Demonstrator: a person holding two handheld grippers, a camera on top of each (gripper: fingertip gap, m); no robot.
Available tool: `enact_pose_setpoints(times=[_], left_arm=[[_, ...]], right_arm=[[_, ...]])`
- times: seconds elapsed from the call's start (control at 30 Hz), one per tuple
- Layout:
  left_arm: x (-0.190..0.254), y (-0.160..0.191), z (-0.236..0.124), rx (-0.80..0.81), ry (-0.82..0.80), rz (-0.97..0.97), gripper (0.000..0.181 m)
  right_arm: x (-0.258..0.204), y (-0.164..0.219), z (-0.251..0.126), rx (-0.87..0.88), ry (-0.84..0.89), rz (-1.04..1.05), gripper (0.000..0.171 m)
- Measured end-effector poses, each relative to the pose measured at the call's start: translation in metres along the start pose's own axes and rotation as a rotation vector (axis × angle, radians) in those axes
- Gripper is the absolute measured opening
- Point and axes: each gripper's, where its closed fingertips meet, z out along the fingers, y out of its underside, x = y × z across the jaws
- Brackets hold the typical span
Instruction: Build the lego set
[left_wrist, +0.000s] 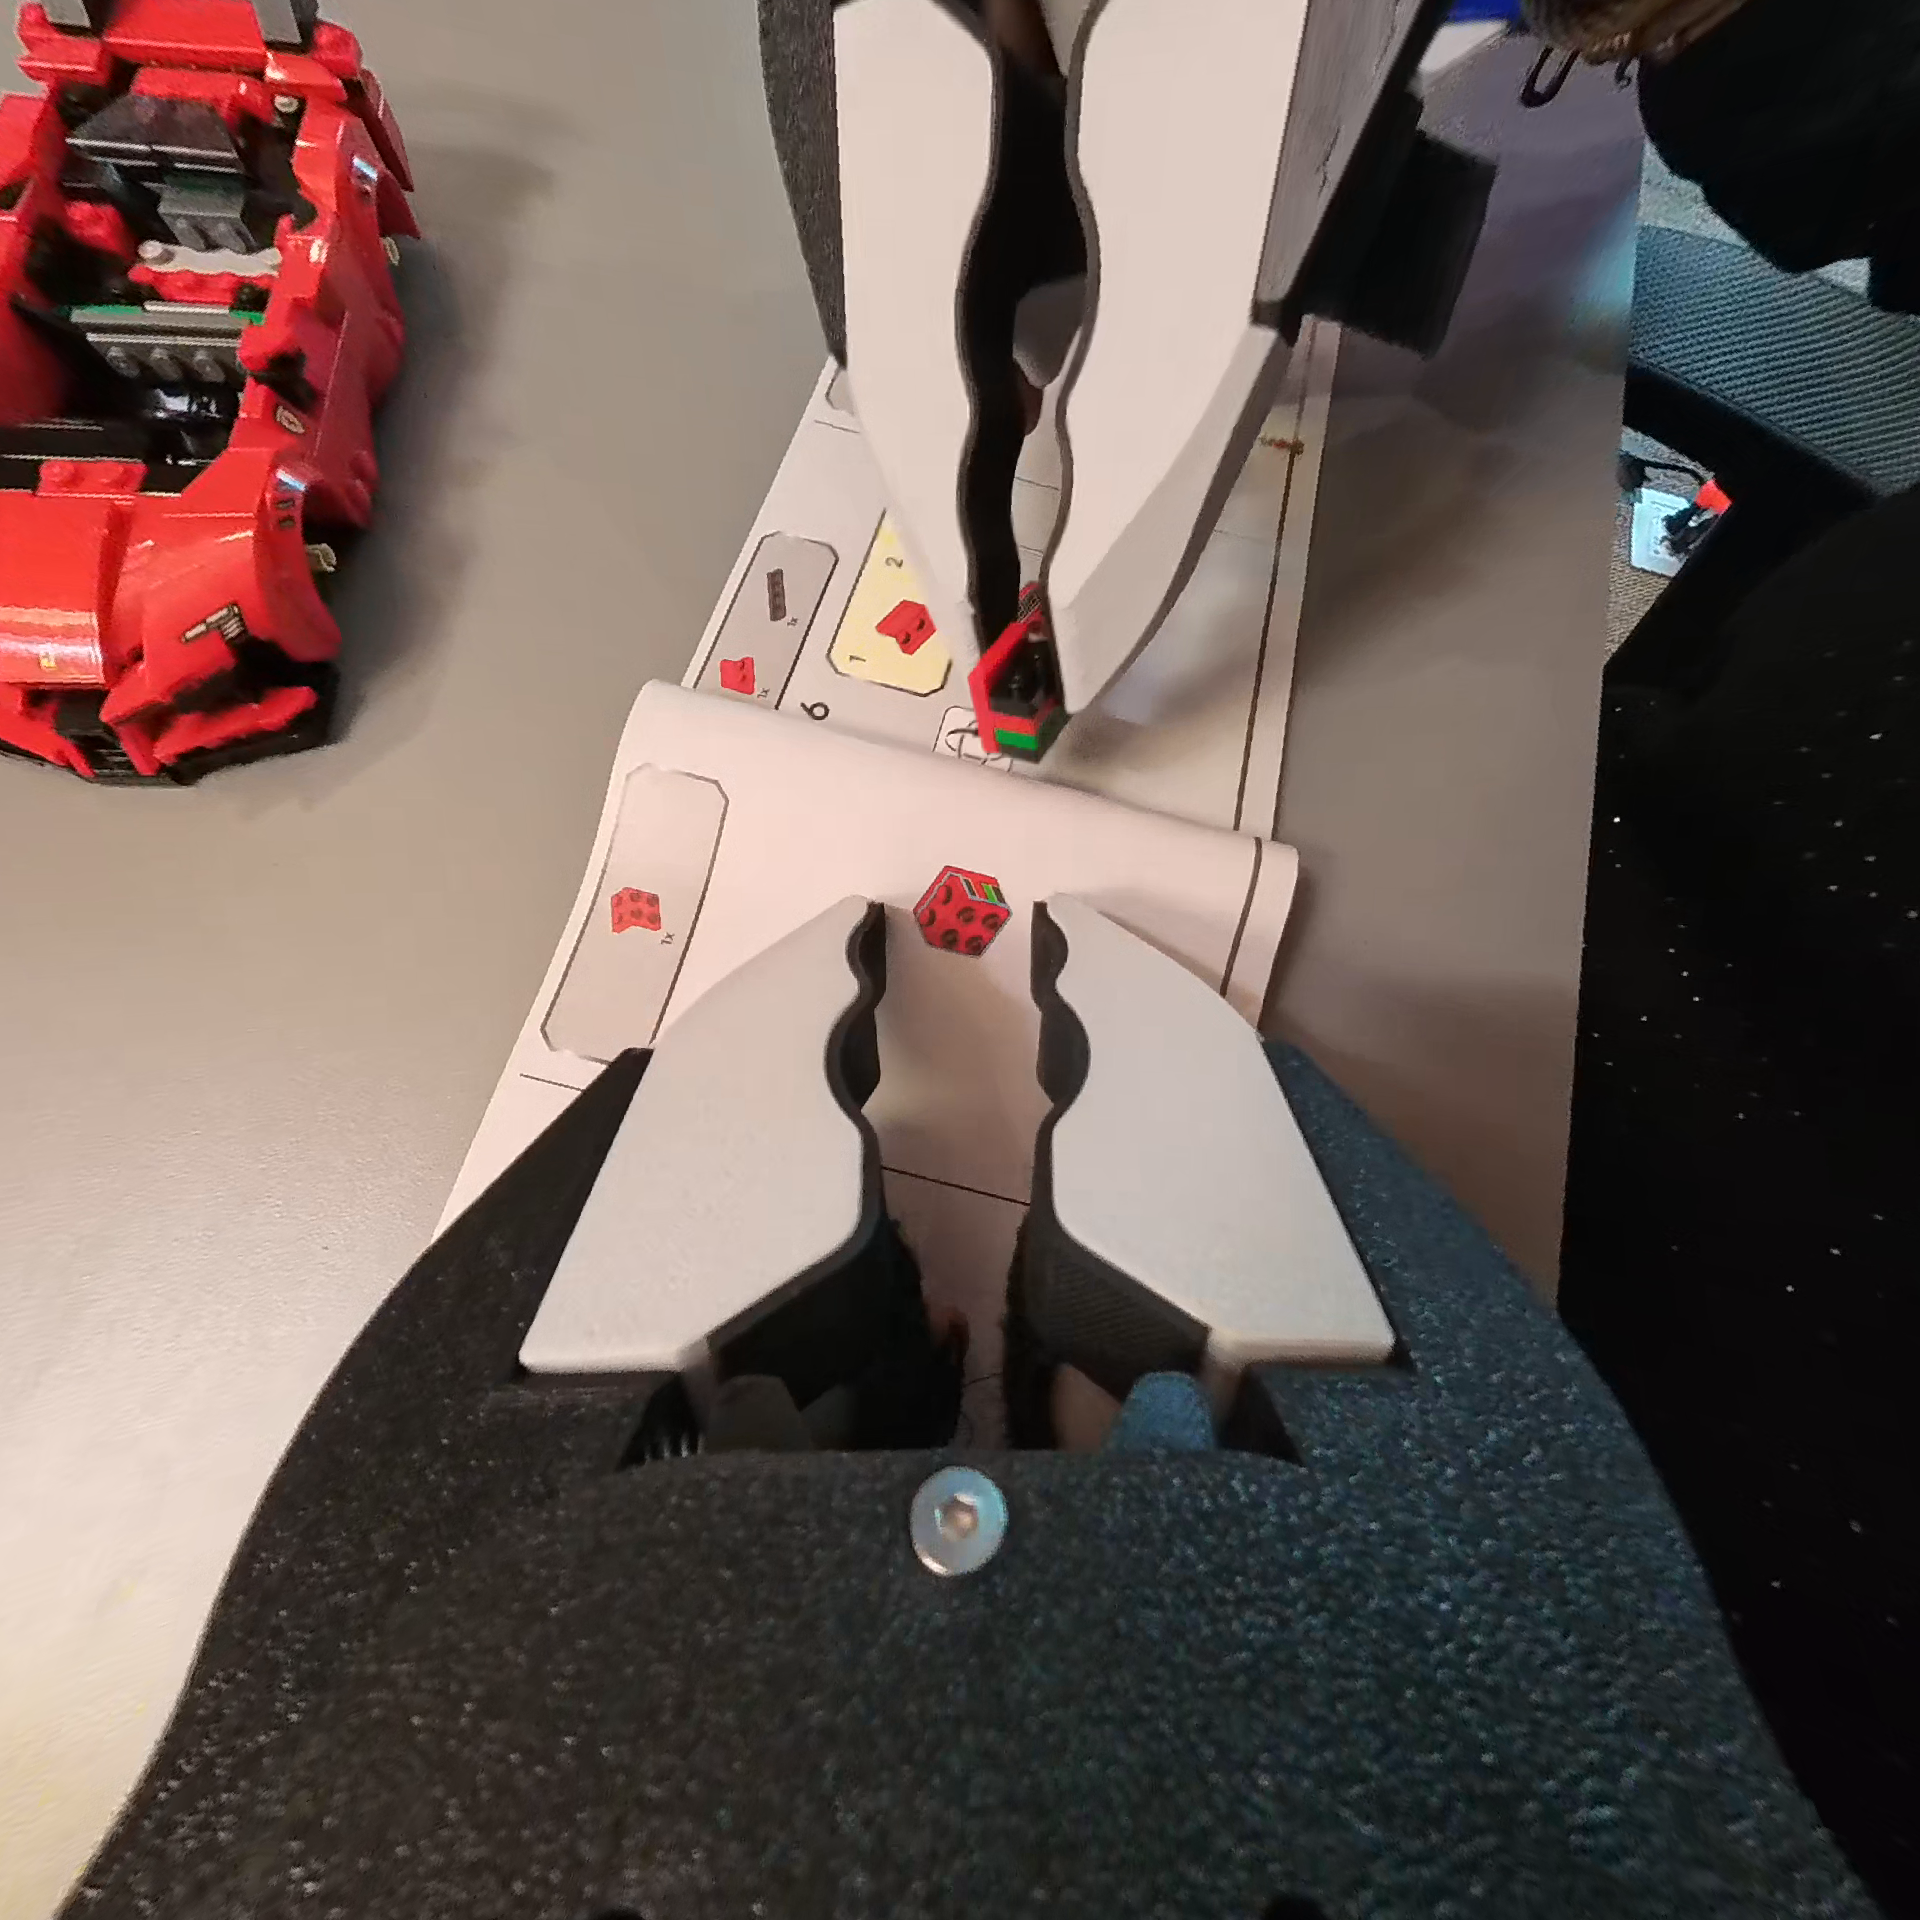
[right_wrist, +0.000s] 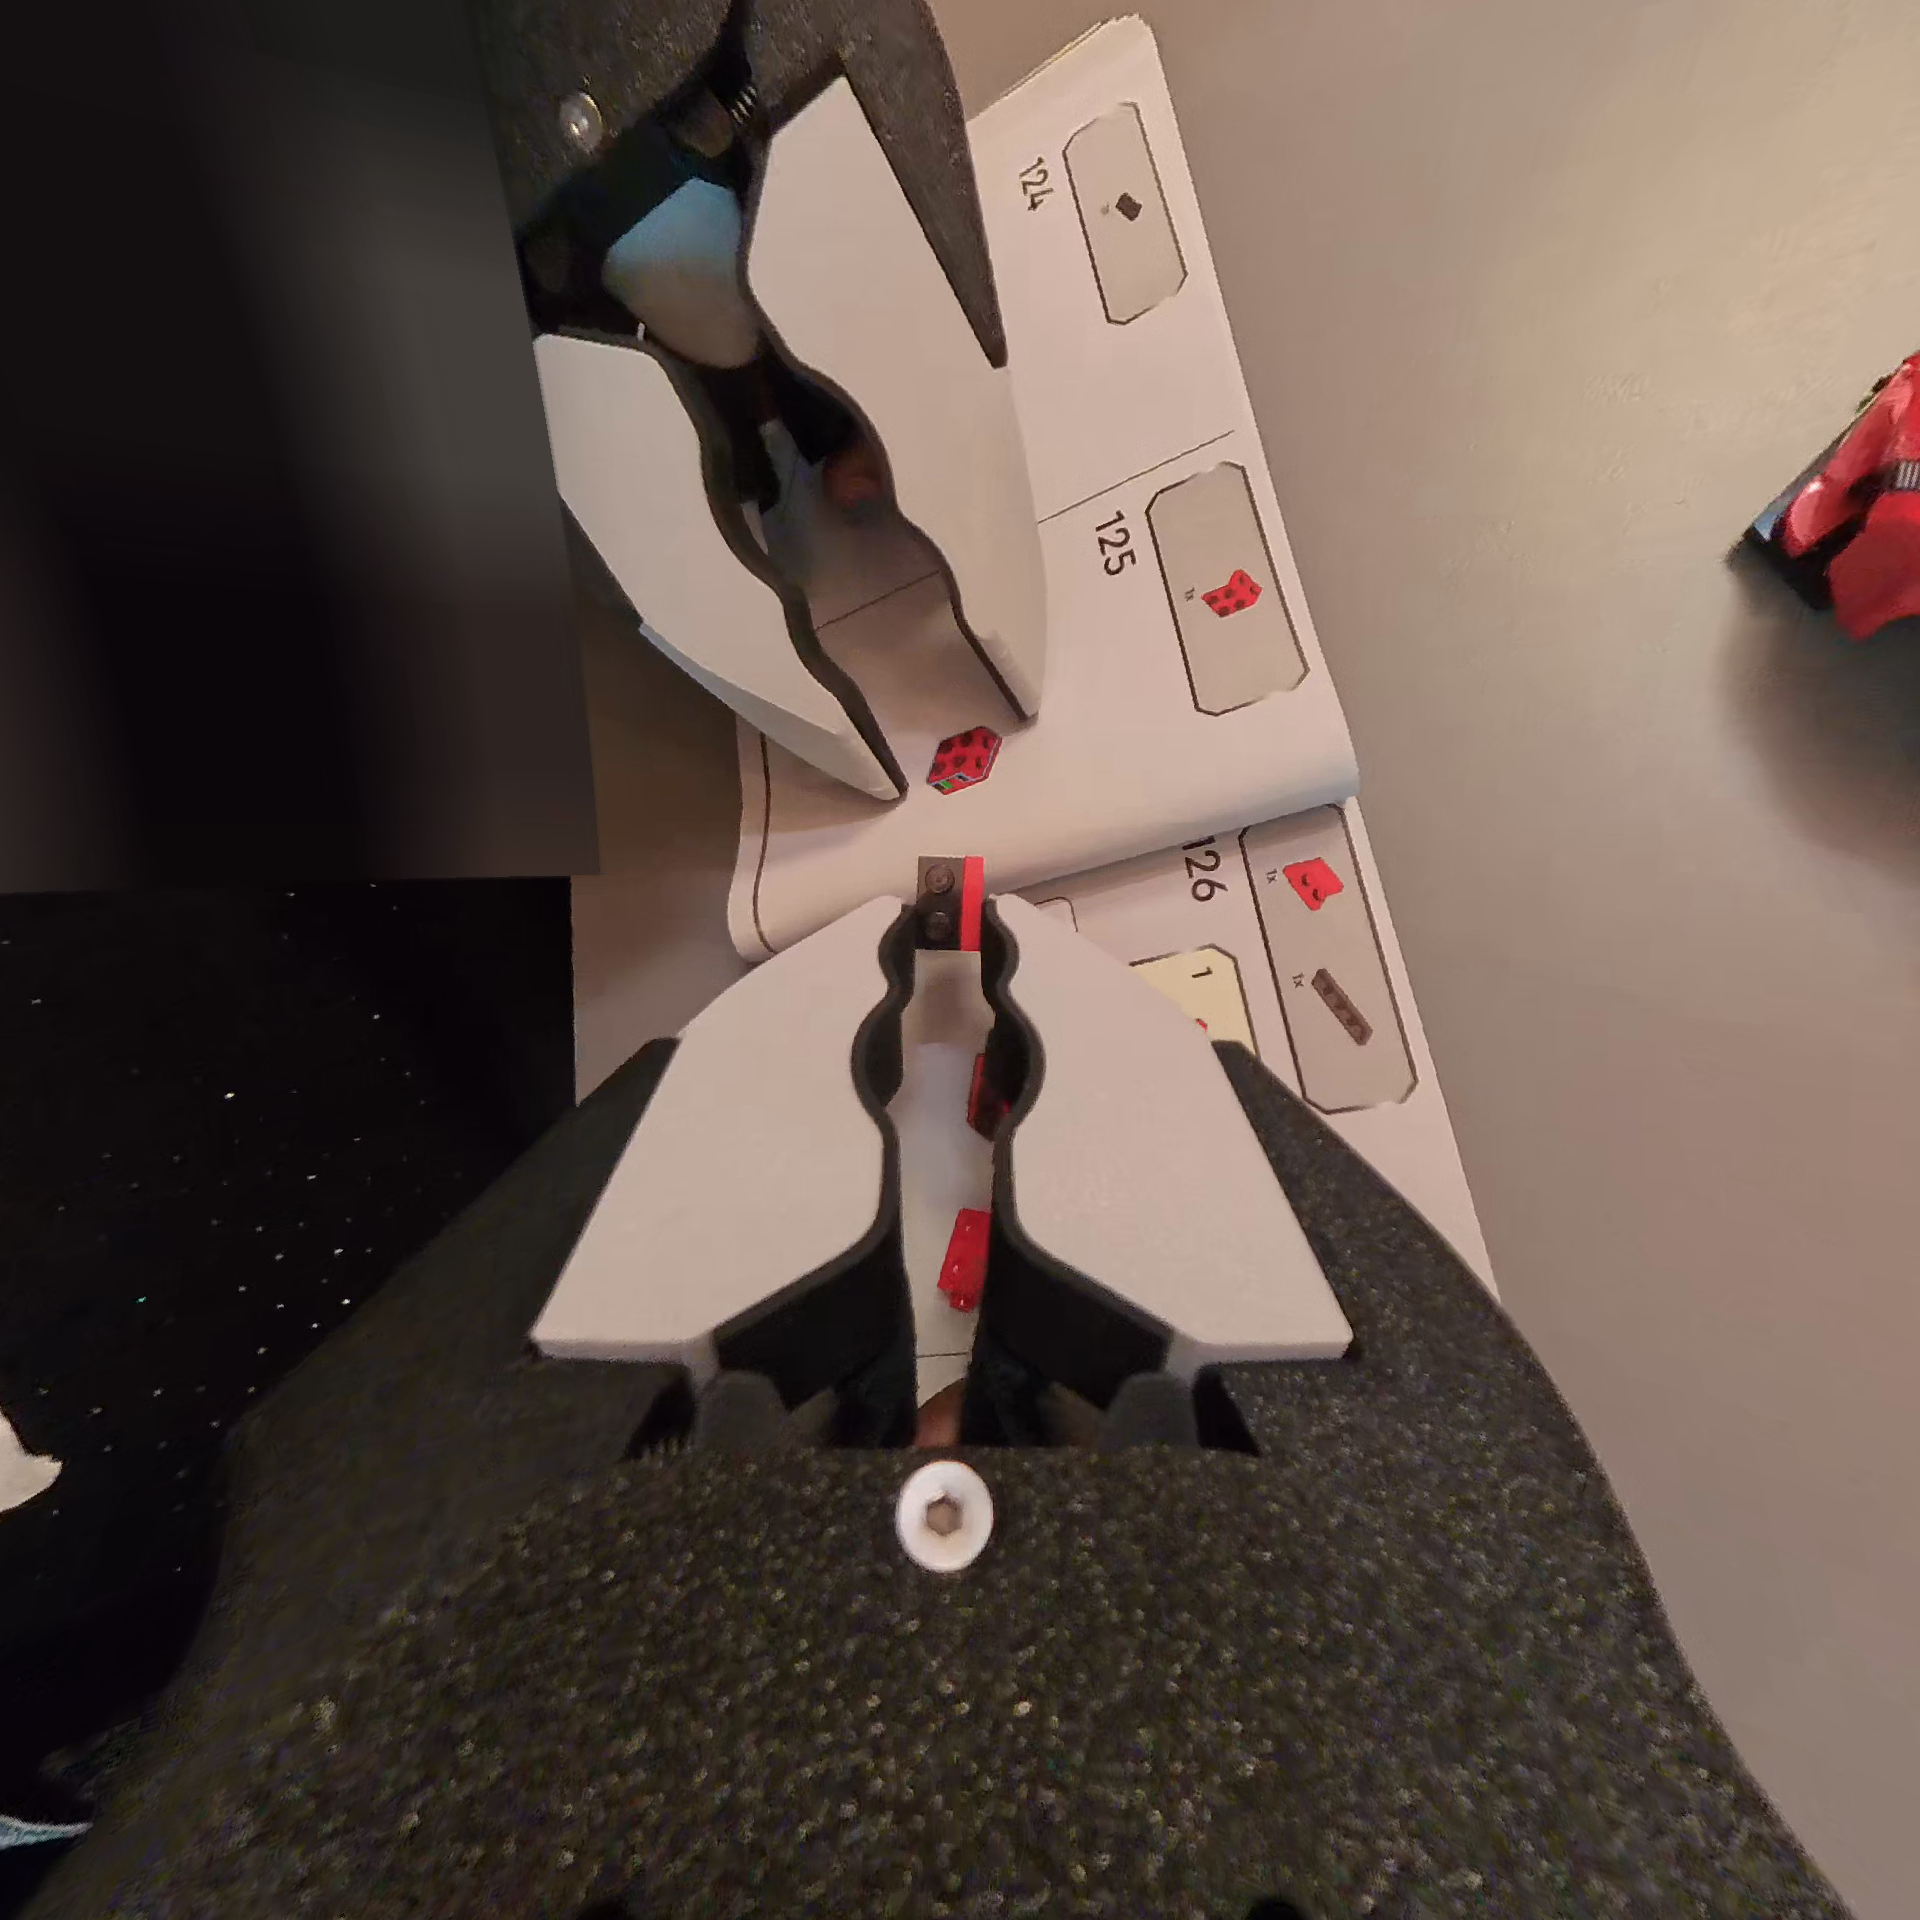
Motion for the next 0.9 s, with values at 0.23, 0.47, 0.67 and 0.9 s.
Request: enact_pose_setpoints(times=[0.23, 0.47, 0.67, 0.9], left_arm=[[-0.001, 0.001, 0.002, -0.001, 0.005, -0.014, 0.026], [-0.002, 0.001, 0.001, 0.000, 0.007, -0.023, 0.025], [-0.002, 0.001, 0.001, 0.002, 0.013, -0.033, 0.025], [-0.003, 0.001, 0.001, 0.002, 0.019, -0.042, 0.024]], right_arm=[[-0.001, -0.002, 0.006, -0.034, 0.005, -0.025, 0.012], [-0.001, -0.004, 0.001, 0.023, -0.026, 0.021, 0.012], [-0.009, -0.011, -0.003, 0.115, -0.081, 0.026, 0.012], [-0.017, -0.017, -0.017, 0.239, -0.146, 0.019, 0.012]])
